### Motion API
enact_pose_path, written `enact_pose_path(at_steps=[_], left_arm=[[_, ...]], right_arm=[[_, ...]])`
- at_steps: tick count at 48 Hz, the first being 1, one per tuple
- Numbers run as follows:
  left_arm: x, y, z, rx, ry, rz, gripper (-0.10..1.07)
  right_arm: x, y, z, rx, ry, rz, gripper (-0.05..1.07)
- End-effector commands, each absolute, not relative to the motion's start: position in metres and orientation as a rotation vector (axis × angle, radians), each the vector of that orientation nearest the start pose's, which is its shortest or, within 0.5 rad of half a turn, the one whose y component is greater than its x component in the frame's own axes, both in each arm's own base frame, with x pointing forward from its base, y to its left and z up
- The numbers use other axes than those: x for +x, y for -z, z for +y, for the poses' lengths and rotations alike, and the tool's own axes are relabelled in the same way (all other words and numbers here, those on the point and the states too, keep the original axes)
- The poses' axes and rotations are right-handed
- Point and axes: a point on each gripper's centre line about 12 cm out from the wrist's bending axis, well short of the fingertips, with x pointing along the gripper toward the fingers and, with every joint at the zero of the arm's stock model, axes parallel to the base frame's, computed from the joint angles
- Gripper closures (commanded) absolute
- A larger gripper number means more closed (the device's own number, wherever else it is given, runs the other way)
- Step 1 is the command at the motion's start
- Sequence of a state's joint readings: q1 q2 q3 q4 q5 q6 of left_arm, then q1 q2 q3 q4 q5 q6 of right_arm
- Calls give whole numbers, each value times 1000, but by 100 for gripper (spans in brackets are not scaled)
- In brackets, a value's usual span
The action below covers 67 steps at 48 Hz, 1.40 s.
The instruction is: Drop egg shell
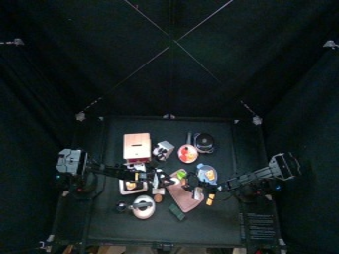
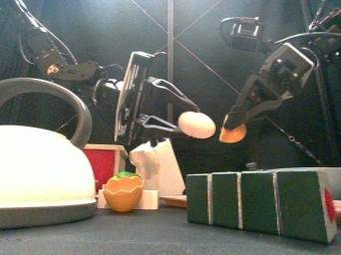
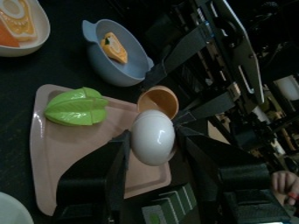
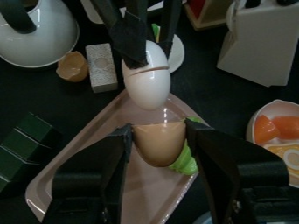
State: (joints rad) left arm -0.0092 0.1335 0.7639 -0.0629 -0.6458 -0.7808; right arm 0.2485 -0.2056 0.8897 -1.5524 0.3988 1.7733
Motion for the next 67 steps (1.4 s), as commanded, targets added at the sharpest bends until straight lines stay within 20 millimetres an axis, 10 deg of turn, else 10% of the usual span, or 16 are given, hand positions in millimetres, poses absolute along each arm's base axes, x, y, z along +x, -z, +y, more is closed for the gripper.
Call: enact_pose_path(at_steps=[1,24,67], left_arm=[[400,-167,2,-820,-116,183,48],[364,-173,2,-816,-120,190,48],[364,-169,2,-814,-123,200,48]], right_arm=[[318,-182,33,1,216,610,22],[337,-186,21,35,267,599,21],[354,-173,8,34,311,634,4]])
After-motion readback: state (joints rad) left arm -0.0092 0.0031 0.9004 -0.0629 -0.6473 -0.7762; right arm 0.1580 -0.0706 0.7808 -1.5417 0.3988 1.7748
